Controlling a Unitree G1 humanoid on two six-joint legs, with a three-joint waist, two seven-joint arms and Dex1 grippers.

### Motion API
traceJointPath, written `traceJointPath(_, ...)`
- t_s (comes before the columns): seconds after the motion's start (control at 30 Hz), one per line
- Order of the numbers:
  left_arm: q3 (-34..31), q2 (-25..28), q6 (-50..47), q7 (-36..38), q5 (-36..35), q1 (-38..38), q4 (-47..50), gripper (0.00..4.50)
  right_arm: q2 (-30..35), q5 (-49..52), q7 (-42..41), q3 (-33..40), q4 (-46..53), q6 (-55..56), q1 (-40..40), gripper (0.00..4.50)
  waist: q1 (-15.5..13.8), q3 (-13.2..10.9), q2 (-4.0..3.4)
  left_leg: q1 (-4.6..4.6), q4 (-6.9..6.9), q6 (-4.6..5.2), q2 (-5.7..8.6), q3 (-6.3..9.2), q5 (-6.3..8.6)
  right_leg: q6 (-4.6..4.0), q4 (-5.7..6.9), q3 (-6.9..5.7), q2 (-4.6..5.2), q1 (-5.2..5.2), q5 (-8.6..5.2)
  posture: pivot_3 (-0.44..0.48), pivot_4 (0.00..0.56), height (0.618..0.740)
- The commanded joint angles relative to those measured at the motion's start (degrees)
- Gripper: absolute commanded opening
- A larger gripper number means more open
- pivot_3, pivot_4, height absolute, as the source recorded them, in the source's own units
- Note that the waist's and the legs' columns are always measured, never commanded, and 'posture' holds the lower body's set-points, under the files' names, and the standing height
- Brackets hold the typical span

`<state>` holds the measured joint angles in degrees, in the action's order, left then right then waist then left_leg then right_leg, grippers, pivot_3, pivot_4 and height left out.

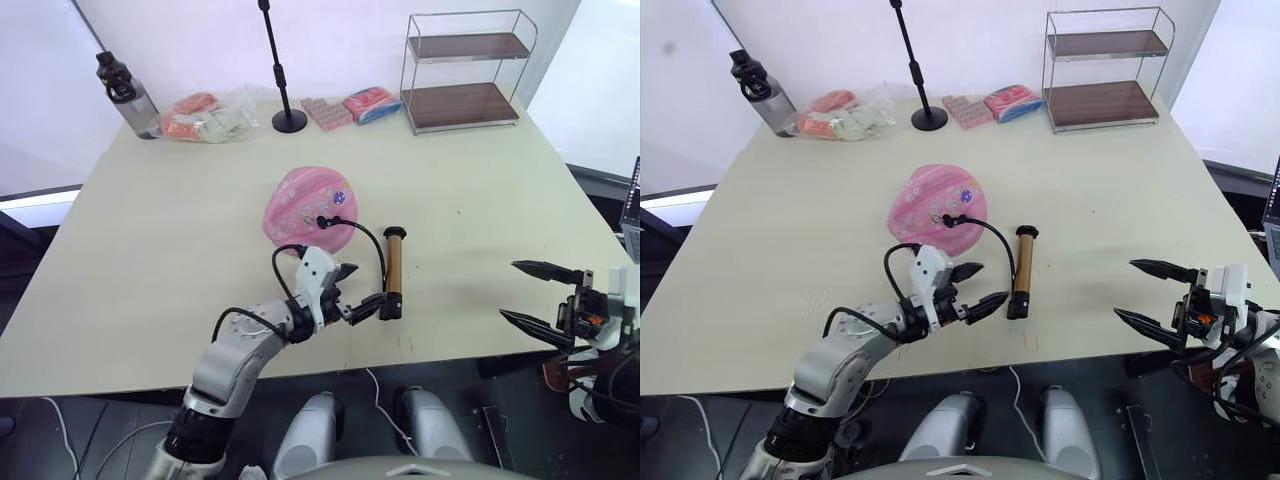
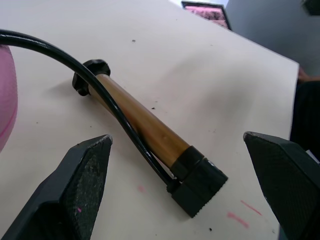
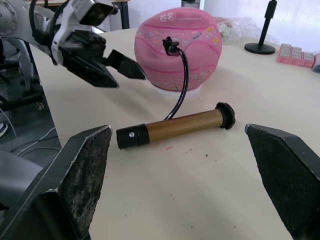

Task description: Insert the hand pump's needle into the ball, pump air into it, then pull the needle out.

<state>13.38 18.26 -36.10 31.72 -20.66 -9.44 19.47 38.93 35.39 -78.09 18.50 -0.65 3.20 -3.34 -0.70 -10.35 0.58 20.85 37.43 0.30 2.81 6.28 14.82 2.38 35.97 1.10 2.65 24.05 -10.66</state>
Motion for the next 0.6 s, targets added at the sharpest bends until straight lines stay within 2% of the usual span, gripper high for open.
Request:
traceJointPath(0.03,2.69,-3.17,-5.75,-4.65,1.88,-3.71,-1.06,4.48,-0.09,0.7,0.85,1.08,3.09,0.79,-0.31,4.5,-0.08,0.0,0.01,-0.11,0.01,0.03,0.01,0.0,0.02,0.0,-0.01,0.0,0.01,-0.13,0.0,0.0,0.15,0.74)
traceJointPath(0.23,4.3,-9.3,-13.78,-10.01,2.94,-8.4,-3.77,4.48,-0.05,0.9,1.52,1.02,4.48,0.55,-0.74,4.5,0.13,-0.01,0.03,-0.15,0.03,0.1,0.03,-0.02,0.06,0.06,-0.07,0.01,0.01,-0.22,0.02,0.0,0.15,0.74)
traceJointPath(0.6,7.28,-12.85,-24.43,-17.36,7.31,-12.92,-6.11,4.48,-0.37,0.64,2.34,0.18,4.97,0.57,-0.14,4.5,0.11,-0.02,0.04,-0.15,0.03,0.1,0.04,-0.02,0.07,0.08,-0.07,0.02,0.02,-0.22,0.02,0.0,0.15,0.74)
